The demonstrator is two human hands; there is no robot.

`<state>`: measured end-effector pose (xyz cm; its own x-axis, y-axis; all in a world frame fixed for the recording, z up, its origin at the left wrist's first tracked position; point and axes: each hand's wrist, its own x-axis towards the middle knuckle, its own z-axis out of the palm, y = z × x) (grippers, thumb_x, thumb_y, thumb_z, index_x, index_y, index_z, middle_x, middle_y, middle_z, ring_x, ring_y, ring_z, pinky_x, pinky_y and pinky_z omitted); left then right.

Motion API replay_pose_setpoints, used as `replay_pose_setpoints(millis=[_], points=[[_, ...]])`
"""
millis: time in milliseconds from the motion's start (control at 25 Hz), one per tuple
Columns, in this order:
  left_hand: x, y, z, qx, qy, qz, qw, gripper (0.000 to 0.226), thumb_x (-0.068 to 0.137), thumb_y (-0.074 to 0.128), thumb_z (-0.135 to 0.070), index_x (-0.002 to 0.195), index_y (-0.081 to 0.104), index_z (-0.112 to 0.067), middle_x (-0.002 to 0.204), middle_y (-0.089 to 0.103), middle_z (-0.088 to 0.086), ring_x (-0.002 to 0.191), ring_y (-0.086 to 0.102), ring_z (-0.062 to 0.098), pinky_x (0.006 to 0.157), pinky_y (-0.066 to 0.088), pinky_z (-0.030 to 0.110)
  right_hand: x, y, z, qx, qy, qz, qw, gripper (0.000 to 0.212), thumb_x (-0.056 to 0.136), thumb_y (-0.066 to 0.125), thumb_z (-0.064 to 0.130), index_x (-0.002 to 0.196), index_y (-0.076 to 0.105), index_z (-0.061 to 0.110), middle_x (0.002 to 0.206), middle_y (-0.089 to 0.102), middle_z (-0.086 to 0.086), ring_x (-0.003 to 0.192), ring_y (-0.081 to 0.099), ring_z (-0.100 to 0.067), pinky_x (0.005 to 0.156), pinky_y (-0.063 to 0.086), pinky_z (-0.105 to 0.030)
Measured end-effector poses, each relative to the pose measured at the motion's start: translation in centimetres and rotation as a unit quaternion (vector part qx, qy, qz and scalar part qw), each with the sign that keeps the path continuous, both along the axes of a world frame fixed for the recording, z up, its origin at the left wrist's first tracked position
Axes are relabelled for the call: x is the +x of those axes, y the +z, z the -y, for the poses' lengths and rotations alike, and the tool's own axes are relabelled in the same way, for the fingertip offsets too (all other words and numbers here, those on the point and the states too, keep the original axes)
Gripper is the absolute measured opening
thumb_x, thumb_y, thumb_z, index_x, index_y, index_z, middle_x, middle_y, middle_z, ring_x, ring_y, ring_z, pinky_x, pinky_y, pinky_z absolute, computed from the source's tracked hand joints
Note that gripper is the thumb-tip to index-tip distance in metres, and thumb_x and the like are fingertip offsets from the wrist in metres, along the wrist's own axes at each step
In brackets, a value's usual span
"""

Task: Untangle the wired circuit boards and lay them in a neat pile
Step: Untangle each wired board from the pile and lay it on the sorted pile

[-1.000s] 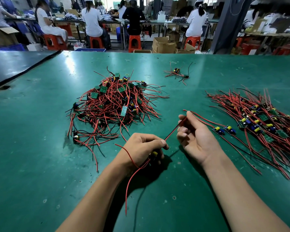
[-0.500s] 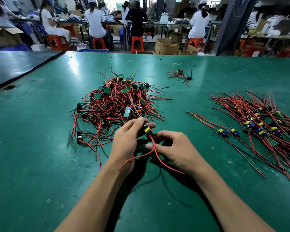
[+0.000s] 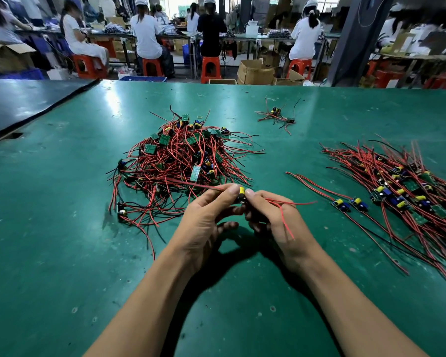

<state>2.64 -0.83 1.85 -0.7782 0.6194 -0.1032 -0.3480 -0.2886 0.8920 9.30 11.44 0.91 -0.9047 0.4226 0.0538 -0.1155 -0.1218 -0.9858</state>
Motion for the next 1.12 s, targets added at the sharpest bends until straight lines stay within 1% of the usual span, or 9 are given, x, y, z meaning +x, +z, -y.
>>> replay_pose_setpoints(millis=[160, 280, 440, 600, 680, 760, 840, 1000, 1120], points=[[0.0, -0.4, -0.2, 0.017, -0.013, 0.001, 1.000, 0.025, 0.063, 0.079, -0.024, 0.087, 0.078, -0.018, 0.084, 0.071, 0.002, 0.063, 0.055, 0.011, 0.058, 0.047, 0.020, 0.2, 0.4, -0.4, -0.033, -0.014, 0.053, 0.998, 0.031, 0.088, 0.070, 0.039, 0.064, 0.063, 0.021, 0.057, 0.047, 0.003, 0.045, 0.038, -0.010, 0.040, 0.026, -0.019], [0.0, -0.5, -0.2, 0.036, -0.023, 0.003, 0.999, 0.023, 0.064, 0.077, -0.013, 0.087, 0.078, -0.016, 0.087, 0.072, 0.006, 0.062, 0.062, 0.013, 0.059, 0.054, 0.021, 0.0, 0.1, -0.4, -0.060, -0.056, 0.043, 0.996, 0.024, 0.087, 0.072, 0.032, 0.066, 0.068, 0.021, 0.056, 0.049, 0.001, 0.045, 0.040, -0.009, 0.041, 0.031, -0.019], [-0.2, -0.4, -0.1, 0.060, -0.078, 0.044, 0.994, 0.031, 0.067, 0.066, 0.008, 0.089, 0.076, -0.012, 0.085, 0.071, 0.008, 0.073, 0.071, 0.022, 0.065, 0.059, 0.026, -0.1, 0.4, -1.0, -0.160, -0.001, 0.019, 0.987, 0.022, 0.070, 0.078, 0.035, 0.079, 0.069, 0.018, 0.077, 0.065, -0.001, 0.057, 0.045, -0.009, 0.055, 0.038, -0.021], [-0.2, 0.1, 0.1, 0.036, -0.129, 0.102, 0.986, 0.010, 0.080, 0.065, -0.017, 0.086, 0.069, -0.010, 0.086, 0.069, 0.015, 0.072, 0.070, 0.023, 0.065, 0.060, 0.031, 0.3, 0.4, -1.8, -0.151, 0.084, 0.052, 0.983, 0.030, 0.072, 0.080, 0.032, 0.092, 0.069, 0.011, 0.098, 0.068, -0.018, 0.081, 0.057, -0.029, 0.078, 0.053, -0.041], [0.1, -0.1, 0.0, 0.006, -0.123, 0.082, 0.989, 0.019, 0.080, 0.068, -0.027, 0.085, 0.067, -0.009, 0.083, 0.067, 0.016, 0.067, 0.070, 0.022, 0.067, 0.059, 0.034, 0.5, 0.3, -2.0, -0.142, 0.087, 0.066, 0.984, 0.030, 0.074, 0.081, 0.028, 0.095, 0.071, 0.010, 0.101, 0.066, -0.022, 0.088, 0.059, -0.034, 0.090, 0.053, -0.054], [0.3, -0.4, -0.2, -0.008, -0.108, 0.062, 0.992, 0.020, 0.074, 0.072, -0.022, 0.083, 0.061, -0.008, 0.079, 0.067, 0.015, 0.062, 0.069, 0.022, 0.065, 0.058, 0.032, 0.6, 0.5, -2.0, -0.141, 0.080, 0.078, 0.984, 0.023, 0.071, 0.082, 0.028, 0.087, 0.074, 0.013, 0.088, 0.068, -0.015, 0.075, 0.064, -0.028, 0.072, 0.060, -0.044], [0.2, -0.5, -0.3, -0.017, -0.112, 0.053, 0.992, 0.021, 0.069, 0.074, -0.016, 0.081, 0.058, -0.008, 0.072, 0.067, 0.011, 0.056, 0.066, 0.018, 0.060, 0.057, 0.027, 0.5, 0.6, -2.0, -0.143, 0.067, 0.082, 0.984, 0.021, 0.067, 0.083, 0.029, 0.082, 0.077, 0.015, 0.075, 0.064, -0.008, 0.060, 0.060, -0.020, 0.056, 0.051, -0.028], [0.1, -0.5, -0.5, -0.034, -0.136, 0.049, 0.989, 0.027, 0.066, 0.074, -0.003, 0.092, 0.068, -0.007, 0.073, 0.068, 0.009, 0.056, 0.066, 0.018, 0.061, 0.059, 0.030, 0.3, 0.3, -2.2, -0.160, 0.030, 0.067, 0.984, 0.025, 0.060, 0.085, 0.029, 0.077, 0.075, 0.014, 0.076, 0.044, -0.011, 0.062, 0.031, -0.015, 0.061, 0.014, -0.032], [0.3, -0.4, -0.8, -0.056, -0.145, 0.053, 0.986, 0.018, 0.067, 0.069, -0.009, 0.084, 0.074, -0.012, 0.076, 0.064, 0.010, 0.059, 0.067, 0.023, 0.055, 0.057, 0.027, 0.2, 0.2, -2.0, -0.148, 0.037, 0.086, 0.985, 0.028, 0.061, 0.086, 0.031, 0.080, 0.073, 0.016, 0.084, 0.045, -0.016, 0.069, 0.034, -0.020, 0.058, 0.023, -0.028]])
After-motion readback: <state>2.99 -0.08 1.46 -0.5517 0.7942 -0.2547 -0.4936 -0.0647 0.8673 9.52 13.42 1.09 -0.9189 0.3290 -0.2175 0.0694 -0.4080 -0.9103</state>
